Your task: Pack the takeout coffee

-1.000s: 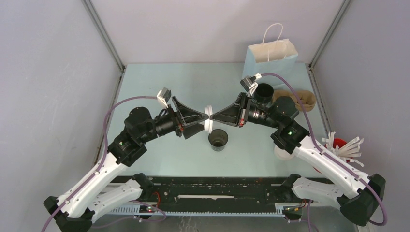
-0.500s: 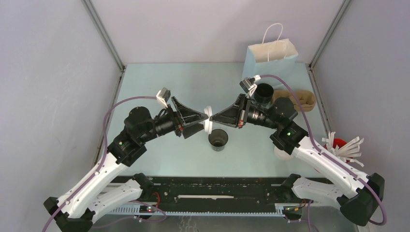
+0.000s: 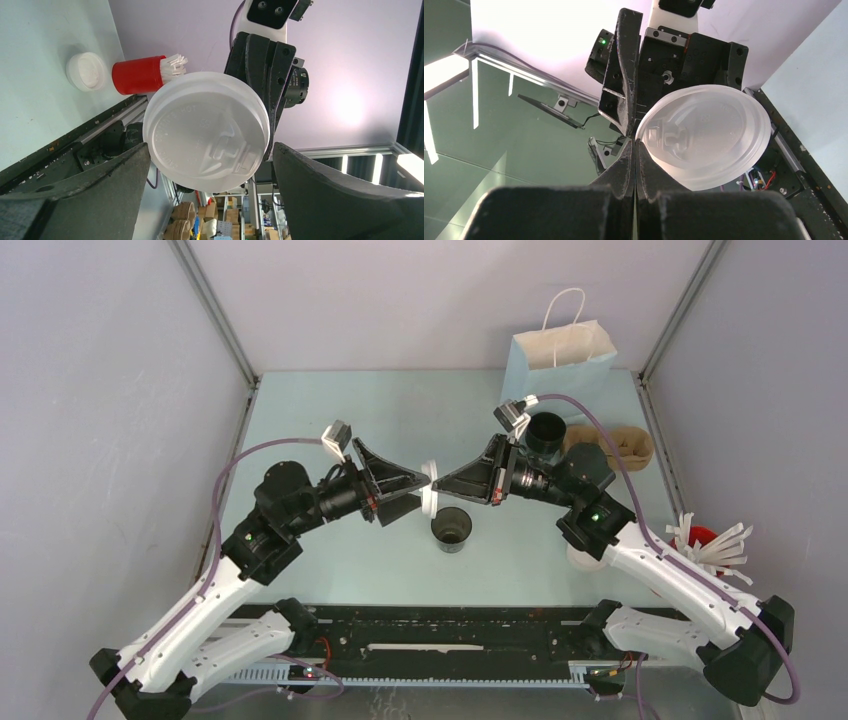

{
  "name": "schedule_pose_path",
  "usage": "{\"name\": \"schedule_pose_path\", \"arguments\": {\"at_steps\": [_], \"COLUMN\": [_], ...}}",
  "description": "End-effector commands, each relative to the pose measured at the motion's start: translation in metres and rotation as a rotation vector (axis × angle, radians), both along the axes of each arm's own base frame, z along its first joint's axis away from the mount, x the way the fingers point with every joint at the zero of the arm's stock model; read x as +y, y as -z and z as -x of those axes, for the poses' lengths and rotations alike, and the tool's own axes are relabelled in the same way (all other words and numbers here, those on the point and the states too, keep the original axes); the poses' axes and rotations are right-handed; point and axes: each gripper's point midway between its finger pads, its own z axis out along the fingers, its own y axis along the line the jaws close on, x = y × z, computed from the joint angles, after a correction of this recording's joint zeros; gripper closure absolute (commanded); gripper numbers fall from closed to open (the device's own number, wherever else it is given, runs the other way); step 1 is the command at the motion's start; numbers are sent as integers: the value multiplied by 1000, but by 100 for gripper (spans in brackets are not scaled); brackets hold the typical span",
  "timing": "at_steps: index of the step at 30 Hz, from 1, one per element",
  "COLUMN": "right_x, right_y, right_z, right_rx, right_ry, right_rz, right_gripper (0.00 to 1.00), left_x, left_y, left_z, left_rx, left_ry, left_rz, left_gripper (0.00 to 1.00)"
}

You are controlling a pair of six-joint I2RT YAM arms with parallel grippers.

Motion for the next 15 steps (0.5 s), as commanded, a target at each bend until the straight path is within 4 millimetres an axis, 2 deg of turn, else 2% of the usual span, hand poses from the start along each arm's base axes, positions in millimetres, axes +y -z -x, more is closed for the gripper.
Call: {"name": "schedule_pose_path", "arguments": {"at_steps": [1,15], "right_x": [2,1], "right_y": [-6,-1], "right_z": [6,5], "right_rx": [-29,-27], "right_ry": [-18,1], "right_rz": [-27,-3], "right_gripper": [100,98], "left_x": [4,7], "left_y": [-24,-20], "left_z": [7,4], "left_rx": [-63,-90], "left_ry": [15,-9], "left_rz": [48,-14], "left_gripper": [6,22]}}
